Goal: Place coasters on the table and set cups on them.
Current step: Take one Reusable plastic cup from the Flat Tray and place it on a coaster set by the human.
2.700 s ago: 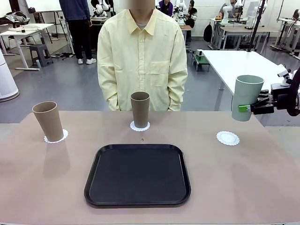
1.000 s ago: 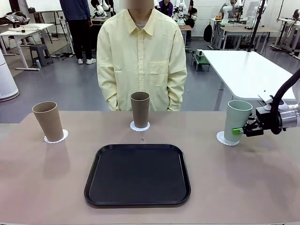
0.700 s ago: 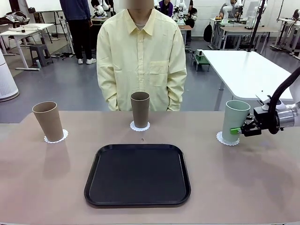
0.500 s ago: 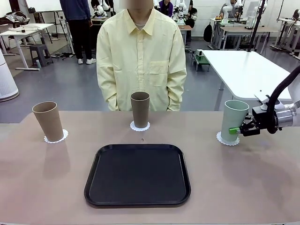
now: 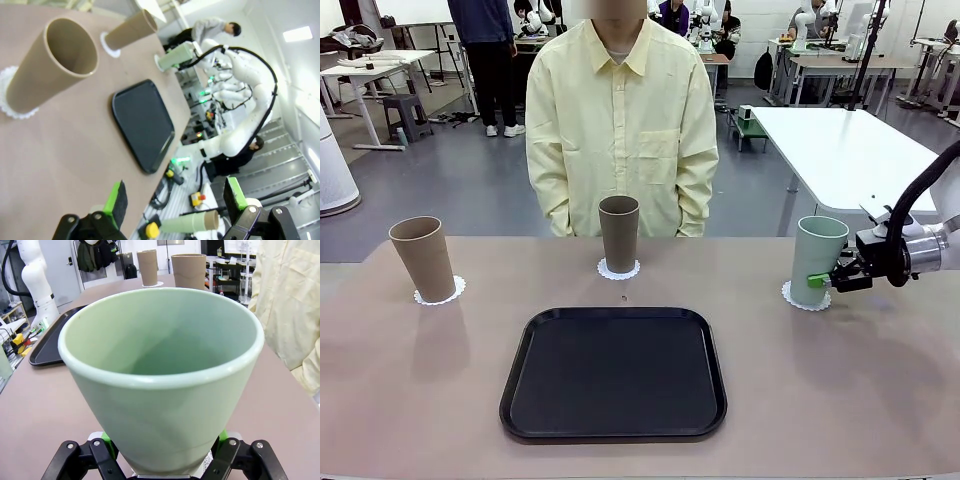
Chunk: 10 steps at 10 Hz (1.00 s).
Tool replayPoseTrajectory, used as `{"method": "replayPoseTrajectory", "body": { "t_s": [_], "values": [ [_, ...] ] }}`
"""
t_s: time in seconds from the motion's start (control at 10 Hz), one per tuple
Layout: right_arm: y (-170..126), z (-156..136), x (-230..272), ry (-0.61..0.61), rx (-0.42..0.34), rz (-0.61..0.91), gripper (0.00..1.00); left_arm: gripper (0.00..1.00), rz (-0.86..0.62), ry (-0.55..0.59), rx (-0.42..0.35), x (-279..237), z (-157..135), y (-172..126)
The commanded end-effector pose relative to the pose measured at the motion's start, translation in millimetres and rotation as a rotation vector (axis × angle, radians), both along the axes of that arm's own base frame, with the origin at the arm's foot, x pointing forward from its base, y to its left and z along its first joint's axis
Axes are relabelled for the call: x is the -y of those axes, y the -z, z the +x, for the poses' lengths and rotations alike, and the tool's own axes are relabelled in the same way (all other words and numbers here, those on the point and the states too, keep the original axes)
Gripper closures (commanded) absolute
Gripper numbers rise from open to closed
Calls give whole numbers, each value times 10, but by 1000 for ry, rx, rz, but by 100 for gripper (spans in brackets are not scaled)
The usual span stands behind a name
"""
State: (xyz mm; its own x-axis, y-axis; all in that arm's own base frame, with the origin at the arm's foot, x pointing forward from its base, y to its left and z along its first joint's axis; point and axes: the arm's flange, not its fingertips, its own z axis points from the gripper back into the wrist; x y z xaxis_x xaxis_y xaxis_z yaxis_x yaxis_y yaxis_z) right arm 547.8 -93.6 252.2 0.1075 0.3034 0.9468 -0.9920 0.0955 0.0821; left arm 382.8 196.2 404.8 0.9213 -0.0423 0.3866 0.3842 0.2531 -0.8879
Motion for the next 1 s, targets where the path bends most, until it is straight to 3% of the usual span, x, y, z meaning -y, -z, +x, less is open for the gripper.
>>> {"method": "replayPoseTrajectory", "body": {
  "t_s": [0.0,0.5,0.7,0.9],
  "values": [
    [-1,92,16,-6,-13,22,18,0,-4,4,7,-13,-18,-19],
    [28,107,27,-15,-24,11,18,0,-4,4,7,-13,-18,-19],
    [25,96,30,-29,-23,-6,0,0,-4,4,7,-13,-18,-19],
    [27,91,33,-22,-30,-8,0,0,-4,4,7,-13,-18,-19]
  ]
}}
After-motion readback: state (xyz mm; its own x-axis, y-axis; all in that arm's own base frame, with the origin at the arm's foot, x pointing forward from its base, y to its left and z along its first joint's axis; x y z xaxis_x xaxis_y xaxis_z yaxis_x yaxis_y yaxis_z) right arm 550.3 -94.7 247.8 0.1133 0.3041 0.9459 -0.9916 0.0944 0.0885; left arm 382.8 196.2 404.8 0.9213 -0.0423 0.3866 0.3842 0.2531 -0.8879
